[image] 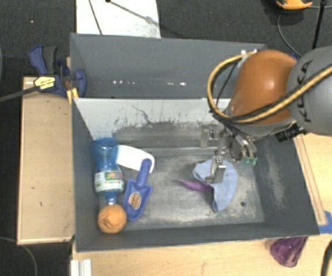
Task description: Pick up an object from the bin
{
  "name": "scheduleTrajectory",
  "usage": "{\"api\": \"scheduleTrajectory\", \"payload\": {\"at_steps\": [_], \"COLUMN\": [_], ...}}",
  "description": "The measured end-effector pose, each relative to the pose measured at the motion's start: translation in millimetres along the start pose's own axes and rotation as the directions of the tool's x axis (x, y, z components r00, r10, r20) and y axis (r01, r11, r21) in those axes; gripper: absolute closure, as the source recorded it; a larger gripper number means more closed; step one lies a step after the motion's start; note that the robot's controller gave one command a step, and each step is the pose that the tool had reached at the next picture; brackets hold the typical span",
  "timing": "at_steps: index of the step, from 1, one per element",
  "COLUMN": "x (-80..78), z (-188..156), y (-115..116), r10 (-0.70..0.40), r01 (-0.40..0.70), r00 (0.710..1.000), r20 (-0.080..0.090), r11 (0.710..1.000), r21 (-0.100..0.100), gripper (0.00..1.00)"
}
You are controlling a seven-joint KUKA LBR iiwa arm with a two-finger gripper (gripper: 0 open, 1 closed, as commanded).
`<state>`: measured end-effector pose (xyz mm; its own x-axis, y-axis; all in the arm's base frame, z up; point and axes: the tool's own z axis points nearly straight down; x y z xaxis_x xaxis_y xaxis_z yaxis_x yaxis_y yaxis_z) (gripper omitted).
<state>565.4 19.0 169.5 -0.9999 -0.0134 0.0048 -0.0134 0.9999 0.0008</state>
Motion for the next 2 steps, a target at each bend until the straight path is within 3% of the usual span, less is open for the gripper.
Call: {"api": "scheduleTrajectory", "payload": {"at_steps": [2], "x": [-1.4], "z": [-3.9], "y": [-0.2], "r10": [0.000], "r01": [0.000], "r00": [1.000], "r20": [0.008], "r11": [1.000], "r21": [0.000], "gripper": [0.00]}}
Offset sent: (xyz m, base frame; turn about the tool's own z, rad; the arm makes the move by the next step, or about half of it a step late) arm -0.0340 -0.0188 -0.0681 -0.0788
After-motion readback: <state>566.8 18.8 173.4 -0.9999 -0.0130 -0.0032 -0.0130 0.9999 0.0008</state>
